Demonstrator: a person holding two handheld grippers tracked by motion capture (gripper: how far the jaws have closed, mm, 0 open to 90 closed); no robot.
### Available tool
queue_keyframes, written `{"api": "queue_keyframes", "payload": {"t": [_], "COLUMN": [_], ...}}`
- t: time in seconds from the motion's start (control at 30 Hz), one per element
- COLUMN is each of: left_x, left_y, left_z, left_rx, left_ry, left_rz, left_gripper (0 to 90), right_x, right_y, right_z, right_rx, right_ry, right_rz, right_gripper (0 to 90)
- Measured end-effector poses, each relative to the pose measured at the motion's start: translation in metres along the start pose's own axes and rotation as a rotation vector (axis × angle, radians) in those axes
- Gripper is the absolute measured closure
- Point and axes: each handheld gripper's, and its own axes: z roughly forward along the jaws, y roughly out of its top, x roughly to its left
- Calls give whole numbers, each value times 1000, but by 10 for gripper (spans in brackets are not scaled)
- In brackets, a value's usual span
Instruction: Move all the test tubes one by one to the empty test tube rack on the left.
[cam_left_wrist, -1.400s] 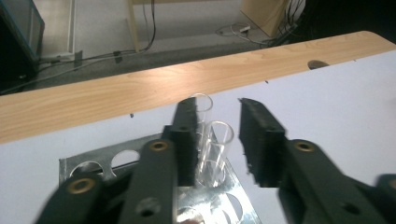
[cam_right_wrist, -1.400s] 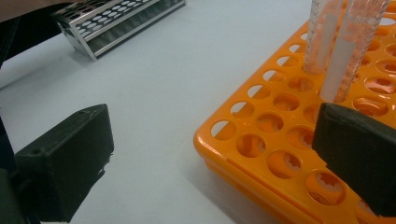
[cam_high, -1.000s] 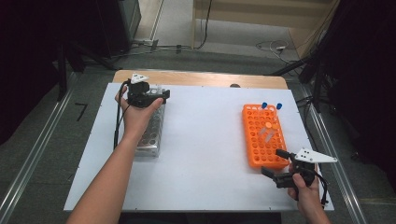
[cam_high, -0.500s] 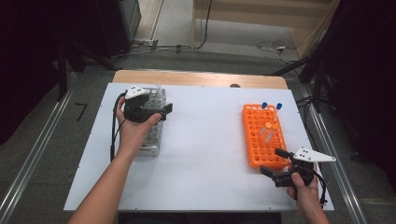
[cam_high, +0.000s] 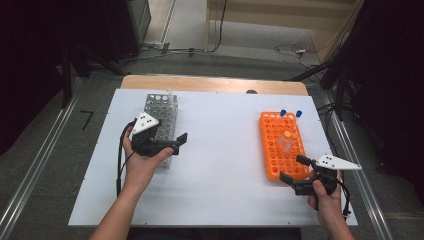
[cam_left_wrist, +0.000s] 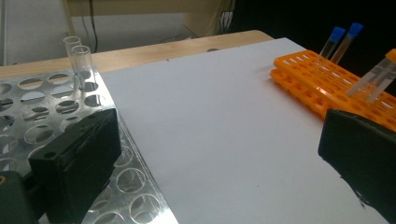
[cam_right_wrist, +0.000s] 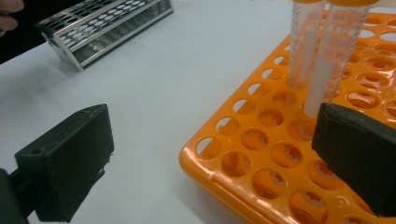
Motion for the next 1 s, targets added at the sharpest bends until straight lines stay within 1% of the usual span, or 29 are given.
{"api": "queue_keyframes", "payload": {"t": [0.1, 0.13, 0.17, 0.23, 0.3, 0.37, 0.43, 0.53, 0.6, 0.77, 0.83, 0.9, 0.97, 1.0], "left_x": [-7, -9, -10, -14, -15, -16, -18, -20, -20, -20, -21, -21, -21, -22], "left_y": [-6, -8, -10, -14, -18, -20, -21, -23, -25, -28, -29, -30, -30, -31], "left_z": [-7, -9, -10, -12, -13, -13, -12, -12, -11, -11, -10, -9, -9, -9], "left_rx": [-14, -20, -22, -24, -38, -45, -40, -45, -42, -44, -43, -44, -47, -49], "left_ry": [0, -11, -14, -7, -20, -22, -32, -40, -43, -44, -51, -63, -80, -83], "left_rz": [9, 2, 5, 21, 3, -10, 2, -3, -4, -7, -6, -17, -33, -33], "left_gripper": [0, 0, 0, 0, 0, 0, 0, 0, 0, 0, 0, 0, 0, 0], "right_x": [-4, -6, -7, -9, -12, -16, -19, -24, -29, -37, -40, -42, -44, -45], "right_y": [4, 5, 6, 10, 15, 19, 23, 29, 31, 34, 35, 36, 36, 36], "right_z": [0, 0, 0, 0, 1, 3, 6, 12, 15, 24, 27, 29, 31, 31], "right_rx": [-8, -11, -13, -18, -25, -34, -36, -43, -45, -11, 10, 22, 21, 20], "right_ry": [-20, -26, -35, -51, -62, -67, -93, -128, -136, -154, -161, -161, -173, -170], "right_rz": [13, 16, 18, 15, 19, 26, 24, 34, 48, 66, 68, 77, 107, 117], "right_gripper": [0, 0, 0, 0, 0, 0, 0, 9, 10, 31, 41, 74, 171, 206]}}
